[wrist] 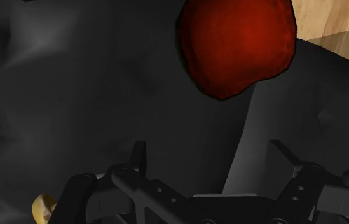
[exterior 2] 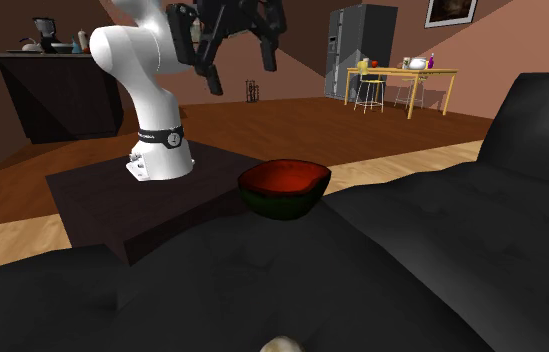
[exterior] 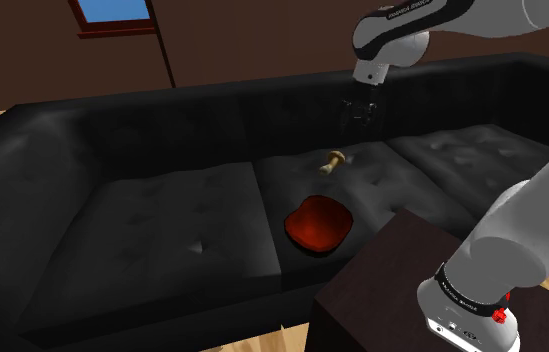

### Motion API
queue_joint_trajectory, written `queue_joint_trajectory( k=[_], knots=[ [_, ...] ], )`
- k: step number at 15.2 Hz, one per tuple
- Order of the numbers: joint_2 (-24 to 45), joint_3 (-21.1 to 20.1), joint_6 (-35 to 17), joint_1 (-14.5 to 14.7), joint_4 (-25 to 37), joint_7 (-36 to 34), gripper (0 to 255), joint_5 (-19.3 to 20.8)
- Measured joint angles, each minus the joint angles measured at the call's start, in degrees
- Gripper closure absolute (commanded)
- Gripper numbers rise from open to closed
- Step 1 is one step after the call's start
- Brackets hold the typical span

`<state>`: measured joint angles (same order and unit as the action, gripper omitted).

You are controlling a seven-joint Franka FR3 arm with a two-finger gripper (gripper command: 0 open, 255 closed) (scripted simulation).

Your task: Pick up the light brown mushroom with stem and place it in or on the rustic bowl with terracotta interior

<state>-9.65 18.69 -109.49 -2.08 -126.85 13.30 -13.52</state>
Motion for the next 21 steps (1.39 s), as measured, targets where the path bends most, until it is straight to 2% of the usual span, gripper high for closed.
queue_joint_trajectory(
  k=[7, 14, 18, 21],
  knots=[
    [18.01, 3.81, 0.29, -2.91, 11.35, 9.45, 0, -13.24],
    [36.22, 2.91, 4.89, -9.98, 25.9, 15.52, 0, -25.49],
    [46.47, 1.15, 8.55, -14.85, 36.29, 16.13, 0, -30.68],
    [48.93, 0.33, 7.85, -15.25, 37.5, 16.35, 0, -32.14]
  ],
)
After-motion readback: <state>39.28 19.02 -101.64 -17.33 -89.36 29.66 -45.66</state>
